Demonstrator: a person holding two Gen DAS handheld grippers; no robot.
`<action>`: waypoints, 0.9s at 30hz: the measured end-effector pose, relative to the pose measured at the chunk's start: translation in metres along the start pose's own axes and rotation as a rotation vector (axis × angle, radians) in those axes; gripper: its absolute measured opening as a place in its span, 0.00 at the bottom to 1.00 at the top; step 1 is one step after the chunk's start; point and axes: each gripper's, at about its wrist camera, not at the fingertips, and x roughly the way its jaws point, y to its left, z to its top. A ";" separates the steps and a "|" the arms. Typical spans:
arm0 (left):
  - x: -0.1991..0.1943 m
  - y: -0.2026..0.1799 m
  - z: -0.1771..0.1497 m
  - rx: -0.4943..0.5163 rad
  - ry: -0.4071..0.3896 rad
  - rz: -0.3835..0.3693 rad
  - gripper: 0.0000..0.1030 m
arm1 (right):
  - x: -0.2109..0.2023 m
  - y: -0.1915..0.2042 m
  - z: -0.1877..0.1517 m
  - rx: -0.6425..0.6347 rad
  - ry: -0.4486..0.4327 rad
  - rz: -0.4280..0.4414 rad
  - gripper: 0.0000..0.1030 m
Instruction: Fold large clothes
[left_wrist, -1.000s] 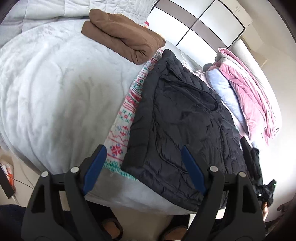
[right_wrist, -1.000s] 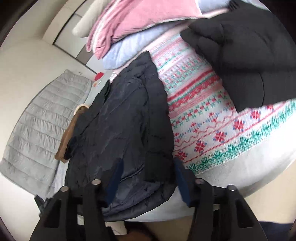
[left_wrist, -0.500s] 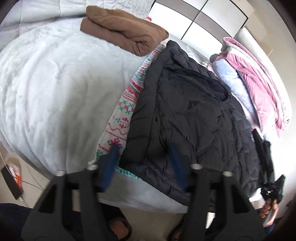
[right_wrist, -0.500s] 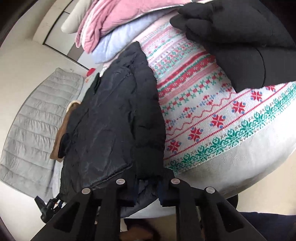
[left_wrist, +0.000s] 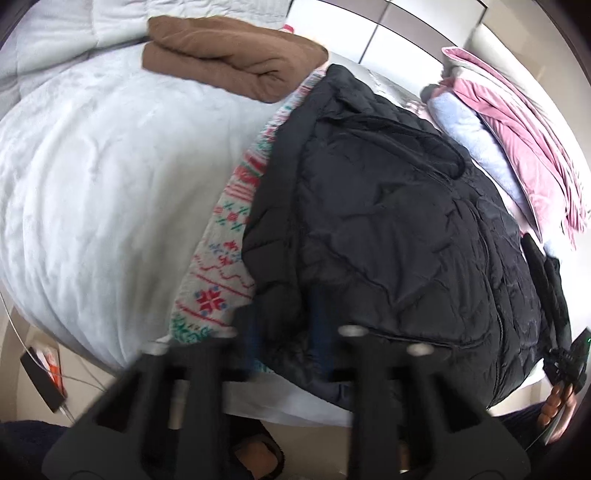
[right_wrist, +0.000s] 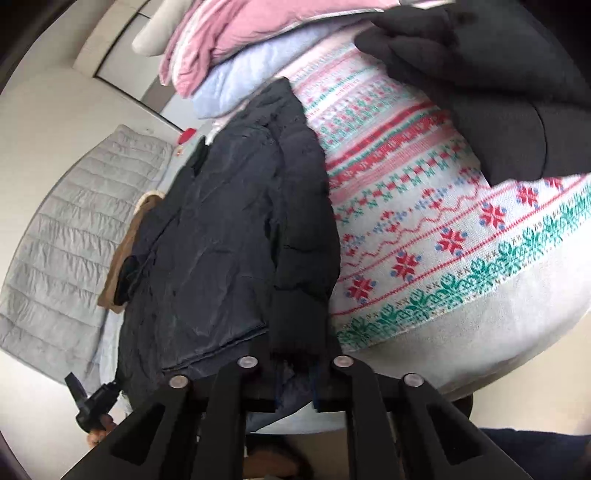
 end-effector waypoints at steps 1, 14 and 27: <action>-0.002 -0.001 0.000 -0.002 -0.005 0.001 0.11 | -0.003 0.000 0.001 0.003 -0.015 0.013 0.06; -0.071 -0.008 0.002 -0.055 -0.107 -0.083 0.07 | -0.064 0.003 -0.003 0.092 -0.201 0.230 0.03; -0.180 -0.033 -0.012 -0.003 -0.232 -0.164 0.07 | -0.178 0.042 -0.018 0.016 -0.407 0.351 0.03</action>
